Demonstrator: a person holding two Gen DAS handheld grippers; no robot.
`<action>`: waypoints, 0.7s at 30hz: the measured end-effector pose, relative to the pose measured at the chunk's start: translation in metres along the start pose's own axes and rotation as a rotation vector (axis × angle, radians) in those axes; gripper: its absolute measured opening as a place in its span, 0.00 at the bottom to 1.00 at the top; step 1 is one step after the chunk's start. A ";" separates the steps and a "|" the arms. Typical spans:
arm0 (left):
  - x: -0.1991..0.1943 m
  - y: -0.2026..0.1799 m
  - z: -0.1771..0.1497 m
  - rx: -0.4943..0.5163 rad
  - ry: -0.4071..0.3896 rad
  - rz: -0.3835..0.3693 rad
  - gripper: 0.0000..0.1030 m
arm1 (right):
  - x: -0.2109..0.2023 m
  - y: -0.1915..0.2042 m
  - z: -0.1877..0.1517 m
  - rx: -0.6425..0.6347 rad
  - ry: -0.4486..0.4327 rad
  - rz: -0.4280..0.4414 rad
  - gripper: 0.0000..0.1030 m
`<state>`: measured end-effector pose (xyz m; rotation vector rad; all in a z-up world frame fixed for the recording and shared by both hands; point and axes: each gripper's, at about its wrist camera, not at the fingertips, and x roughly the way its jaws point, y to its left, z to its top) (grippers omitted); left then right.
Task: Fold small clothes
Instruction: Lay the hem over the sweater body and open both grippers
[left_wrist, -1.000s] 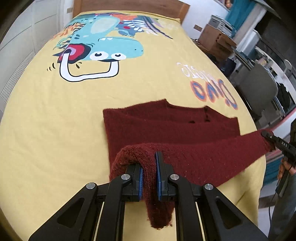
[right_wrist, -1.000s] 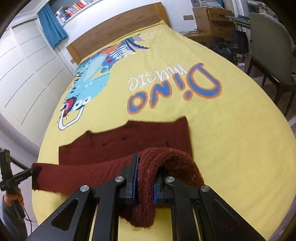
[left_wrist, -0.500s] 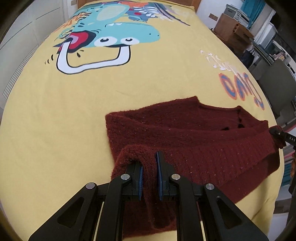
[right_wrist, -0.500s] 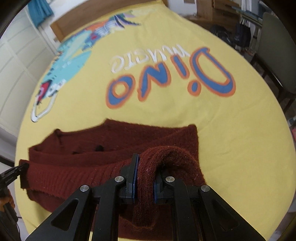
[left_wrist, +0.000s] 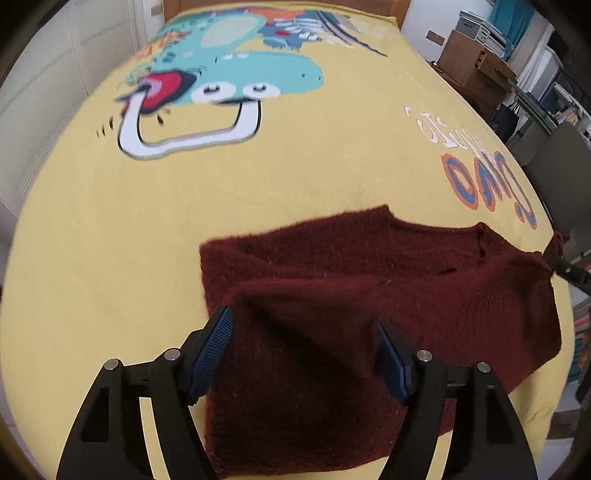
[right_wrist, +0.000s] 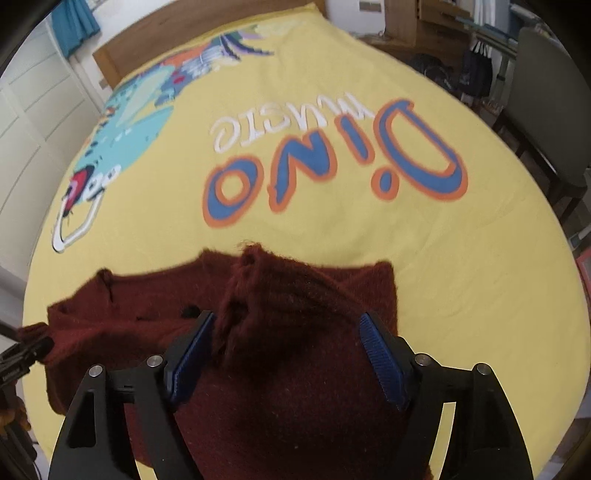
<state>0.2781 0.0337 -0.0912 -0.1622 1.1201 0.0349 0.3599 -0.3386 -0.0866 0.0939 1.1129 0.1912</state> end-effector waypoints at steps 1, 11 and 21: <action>-0.002 -0.001 0.001 -0.001 -0.005 -0.009 0.68 | -0.005 0.002 0.001 -0.005 -0.015 -0.002 0.78; -0.014 -0.045 -0.018 0.100 -0.081 -0.036 0.99 | -0.023 0.059 -0.038 -0.225 -0.074 -0.003 1.00; 0.041 -0.071 -0.073 0.171 0.000 -0.023 0.99 | 0.021 0.105 -0.123 -0.416 -0.068 -0.066 1.00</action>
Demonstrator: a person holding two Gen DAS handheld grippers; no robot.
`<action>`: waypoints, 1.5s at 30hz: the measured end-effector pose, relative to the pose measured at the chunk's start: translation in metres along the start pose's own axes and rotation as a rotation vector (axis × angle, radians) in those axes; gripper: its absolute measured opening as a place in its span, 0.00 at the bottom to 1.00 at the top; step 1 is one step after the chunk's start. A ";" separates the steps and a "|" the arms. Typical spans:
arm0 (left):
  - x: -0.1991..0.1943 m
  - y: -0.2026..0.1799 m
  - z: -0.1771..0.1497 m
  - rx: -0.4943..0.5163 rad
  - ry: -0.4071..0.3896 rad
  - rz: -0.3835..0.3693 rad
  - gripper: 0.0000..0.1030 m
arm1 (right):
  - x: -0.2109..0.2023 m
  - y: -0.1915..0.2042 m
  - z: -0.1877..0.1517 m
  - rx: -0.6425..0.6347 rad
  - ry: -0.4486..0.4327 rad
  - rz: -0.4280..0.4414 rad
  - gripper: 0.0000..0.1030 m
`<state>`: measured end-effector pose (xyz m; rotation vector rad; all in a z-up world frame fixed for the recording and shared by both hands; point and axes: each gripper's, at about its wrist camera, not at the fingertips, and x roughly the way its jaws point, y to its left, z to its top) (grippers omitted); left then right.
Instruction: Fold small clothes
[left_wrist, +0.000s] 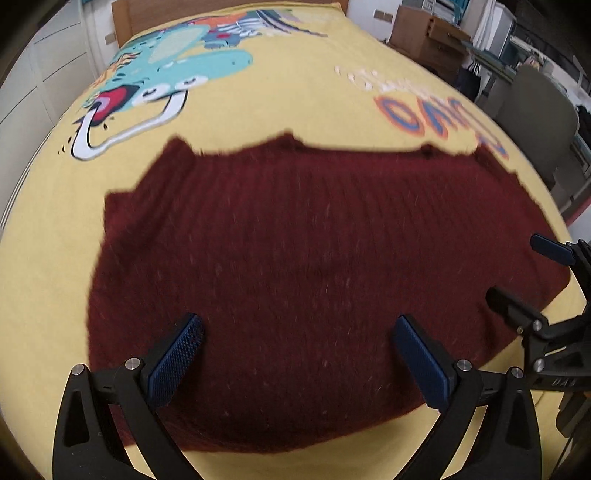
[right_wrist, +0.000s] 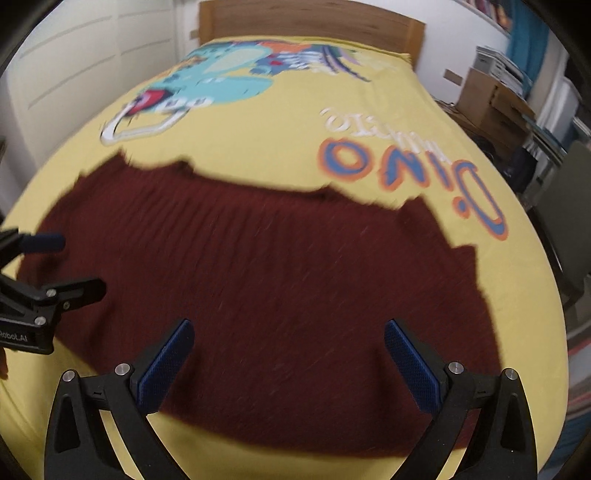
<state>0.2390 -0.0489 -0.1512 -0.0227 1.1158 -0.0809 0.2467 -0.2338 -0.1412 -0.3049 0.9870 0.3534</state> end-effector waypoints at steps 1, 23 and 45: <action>0.002 0.001 -0.003 0.000 0.005 0.006 0.99 | 0.005 0.002 -0.006 -0.002 0.012 -0.003 1.00; 0.006 0.054 -0.040 -0.086 -0.036 0.043 0.99 | 0.020 -0.087 -0.054 0.230 0.013 -0.009 1.00; -0.047 0.103 0.001 -0.142 0.017 -0.048 0.99 | -0.043 -0.065 -0.041 0.211 0.045 0.001 1.00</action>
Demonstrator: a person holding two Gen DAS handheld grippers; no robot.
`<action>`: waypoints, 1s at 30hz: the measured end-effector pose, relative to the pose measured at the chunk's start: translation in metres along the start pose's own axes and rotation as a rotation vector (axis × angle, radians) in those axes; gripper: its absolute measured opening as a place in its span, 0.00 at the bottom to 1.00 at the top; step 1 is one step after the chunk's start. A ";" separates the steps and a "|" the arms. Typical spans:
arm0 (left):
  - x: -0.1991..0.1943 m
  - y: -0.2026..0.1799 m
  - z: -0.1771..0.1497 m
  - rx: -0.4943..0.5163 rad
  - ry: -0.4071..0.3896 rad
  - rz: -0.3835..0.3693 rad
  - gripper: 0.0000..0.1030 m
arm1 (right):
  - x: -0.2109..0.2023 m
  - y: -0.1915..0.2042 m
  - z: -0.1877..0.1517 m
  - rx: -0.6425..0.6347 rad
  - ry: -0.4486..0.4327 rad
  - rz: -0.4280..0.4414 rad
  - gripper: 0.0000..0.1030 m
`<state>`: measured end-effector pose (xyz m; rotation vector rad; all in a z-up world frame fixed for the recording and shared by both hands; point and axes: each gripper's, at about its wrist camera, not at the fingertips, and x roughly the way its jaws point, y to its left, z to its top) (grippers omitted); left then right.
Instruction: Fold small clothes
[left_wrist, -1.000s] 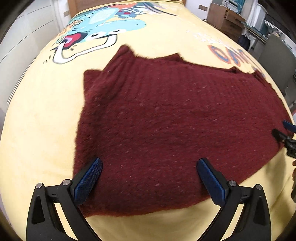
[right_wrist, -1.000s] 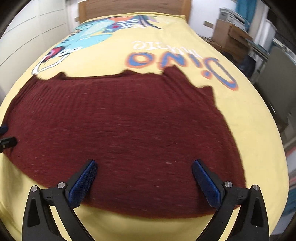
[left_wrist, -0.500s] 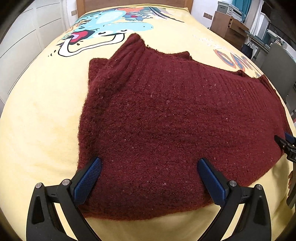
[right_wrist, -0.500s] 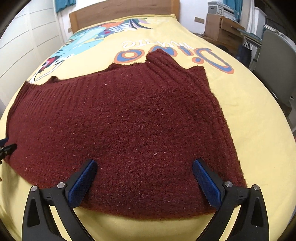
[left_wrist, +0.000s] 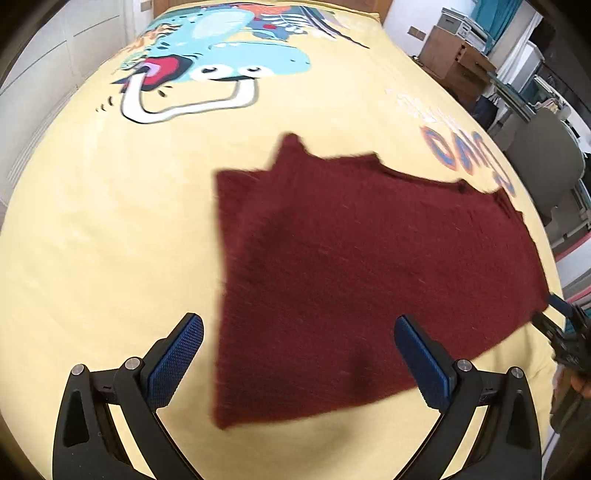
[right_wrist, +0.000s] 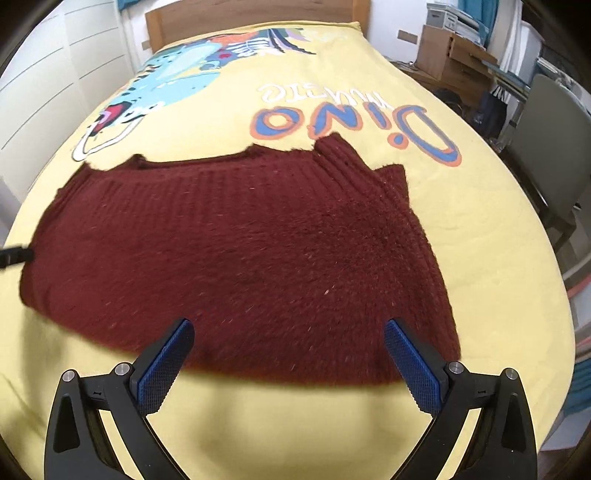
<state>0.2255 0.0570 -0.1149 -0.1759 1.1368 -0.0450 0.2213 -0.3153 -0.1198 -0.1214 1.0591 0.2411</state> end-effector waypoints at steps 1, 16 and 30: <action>0.003 0.006 0.002 -0.011 0.012 0.010 0.99 | -0.004 0.000 -0.003 0.014 0.006 0.013 1.00; 0.067 0.024 -0.008 -0.125 0.169 -0.146 0.69 | -0.002 -0.030 -0.043 0.134 0.074 0.004 1.00; 0.008 -0.027 0.031 -0.104 0.184 -0.145 0.26 | -0.023 -0.066 -0.040 0.198 0.012 0.022 1.00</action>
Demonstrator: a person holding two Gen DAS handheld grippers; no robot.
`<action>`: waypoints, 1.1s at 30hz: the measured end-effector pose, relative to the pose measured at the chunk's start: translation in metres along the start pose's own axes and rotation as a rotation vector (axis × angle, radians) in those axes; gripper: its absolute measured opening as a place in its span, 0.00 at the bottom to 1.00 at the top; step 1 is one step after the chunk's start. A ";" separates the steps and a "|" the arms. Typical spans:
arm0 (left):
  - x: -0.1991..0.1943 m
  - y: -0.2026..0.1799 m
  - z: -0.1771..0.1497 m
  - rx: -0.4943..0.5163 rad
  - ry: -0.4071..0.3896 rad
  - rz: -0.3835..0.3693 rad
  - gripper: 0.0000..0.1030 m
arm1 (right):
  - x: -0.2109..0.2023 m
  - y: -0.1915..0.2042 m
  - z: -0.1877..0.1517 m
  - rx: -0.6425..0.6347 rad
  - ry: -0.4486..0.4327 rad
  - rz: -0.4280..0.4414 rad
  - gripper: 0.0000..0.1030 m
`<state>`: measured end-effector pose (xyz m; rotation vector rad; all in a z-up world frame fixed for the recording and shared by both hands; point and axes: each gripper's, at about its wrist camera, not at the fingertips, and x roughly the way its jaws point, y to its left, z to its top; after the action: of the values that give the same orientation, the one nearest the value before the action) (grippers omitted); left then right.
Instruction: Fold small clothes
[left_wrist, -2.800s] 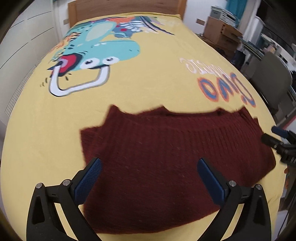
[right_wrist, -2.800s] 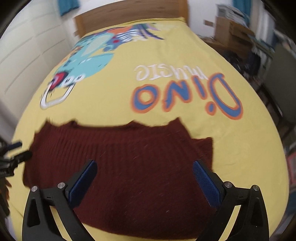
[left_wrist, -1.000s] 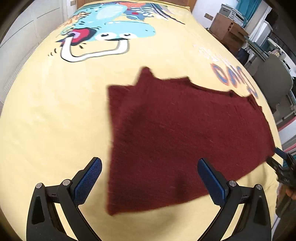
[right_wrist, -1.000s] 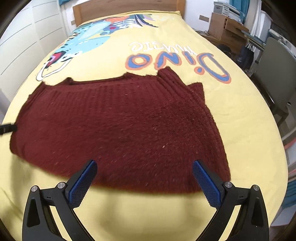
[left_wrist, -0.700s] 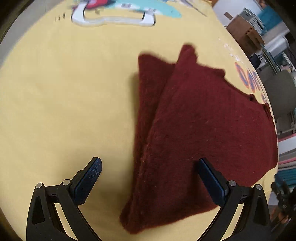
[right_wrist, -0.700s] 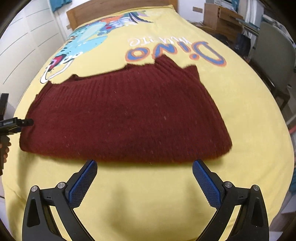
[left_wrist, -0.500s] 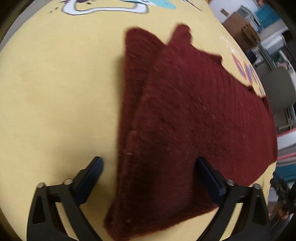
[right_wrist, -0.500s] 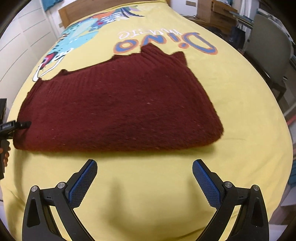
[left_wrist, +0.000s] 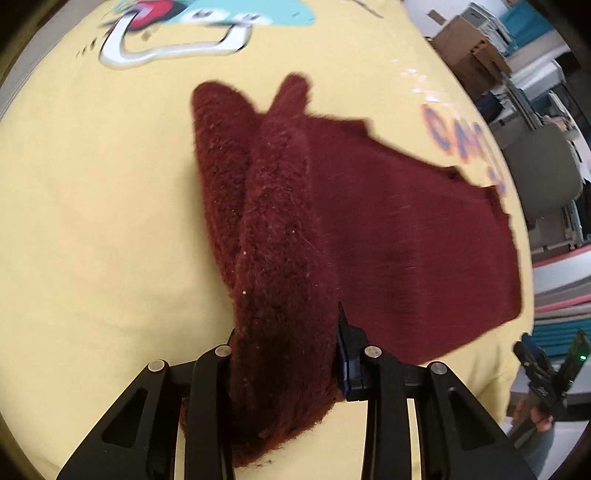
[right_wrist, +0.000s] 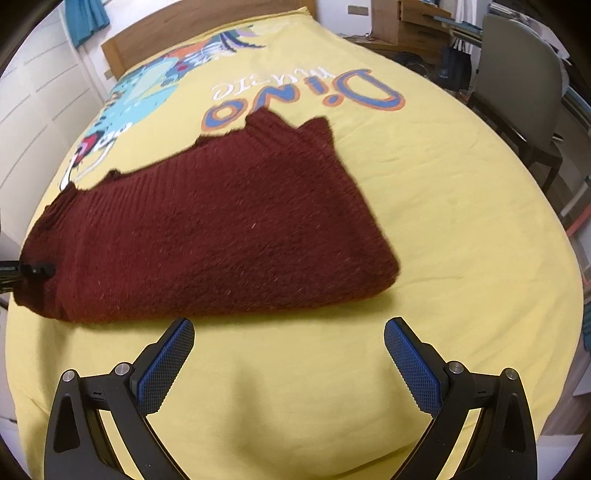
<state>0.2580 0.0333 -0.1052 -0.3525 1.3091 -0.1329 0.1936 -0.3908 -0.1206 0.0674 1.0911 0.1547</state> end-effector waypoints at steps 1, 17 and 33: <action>-0.007 -0.007 0.003 0.007 -0.005 -0.010 0.26 | -0.003 -0.005 0.002 0.006 -0.005 0.002 1.00; 0.013 -0.232 0.054 0.214 -0.009 -0.117 0.24 | -0.041 -0.084 0.045 0.093 -0.083 -0.043 1.00; 0.095 -0.289 0.017 0.298 0.020 0.165 0.52 | -0.012 -0.107 0.018 0.163 0.049 -0.045 1.00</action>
<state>0.3281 -0.2629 -0.0942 0.0101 1.3104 -0.1900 0.2139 -0.4983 -0.1163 0.1861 1.1520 0.0269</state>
